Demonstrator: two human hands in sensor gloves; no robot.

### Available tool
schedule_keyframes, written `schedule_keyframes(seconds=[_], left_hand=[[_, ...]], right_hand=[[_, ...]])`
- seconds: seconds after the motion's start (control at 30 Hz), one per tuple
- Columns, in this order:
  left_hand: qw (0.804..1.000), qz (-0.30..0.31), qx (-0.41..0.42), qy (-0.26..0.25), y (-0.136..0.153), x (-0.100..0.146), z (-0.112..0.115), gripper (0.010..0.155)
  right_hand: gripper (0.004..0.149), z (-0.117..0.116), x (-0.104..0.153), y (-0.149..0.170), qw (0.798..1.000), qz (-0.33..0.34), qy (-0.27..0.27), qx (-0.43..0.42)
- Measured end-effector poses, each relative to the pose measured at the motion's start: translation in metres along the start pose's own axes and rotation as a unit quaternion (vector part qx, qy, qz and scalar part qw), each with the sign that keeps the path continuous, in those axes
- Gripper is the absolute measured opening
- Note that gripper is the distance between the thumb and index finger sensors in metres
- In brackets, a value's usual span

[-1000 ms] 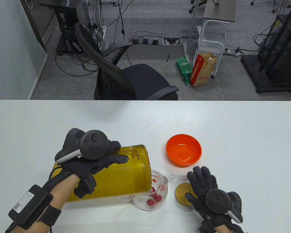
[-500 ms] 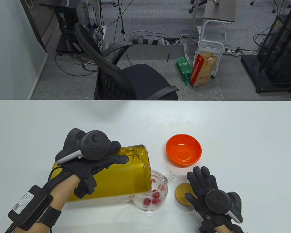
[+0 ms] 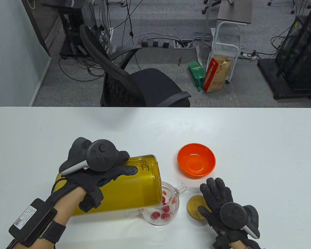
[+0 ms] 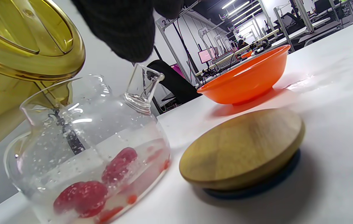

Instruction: Make wolfberry and red date tea

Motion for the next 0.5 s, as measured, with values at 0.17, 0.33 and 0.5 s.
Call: schedule_keyframes(seconds=[0.17, 0.33, 0.5], left_hand=[[1.0, -0.001, -0.001, 0.0, -0.0005, 0.0001, -0.0003, 0.061], [1.0, -0.001, -0.002, 0.0, -0.0006, 0.0006, -0.0003, 0.061], [1.0, -0.002, -0.003, 0.0, -0.001, 0.0007, -0.0008, 0.061]], right_hand=[[0.076, 0.0002, 0.0001, 0.0002, 1.0, -0.001, 0.0, -0.001], [0.076, 0.0004, 0.0003, 0.0003, 1.0, -0.001, 0.001, -0.001], [0.076, 0.0005, 0.0003, 0.0002, 1.0, 0.0, 0.002, 0.0]])
Point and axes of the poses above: the tracker on the back of each hand, its own y axis roughly to the little-finger side, its own x axis roughly from the fingertips to the wrist, z = x × y, the point moved 2 cm from there along -x, roughly from the wrist to the fingertips, and after that the axes turned 4 degrees about x, right-handed, at the moved point
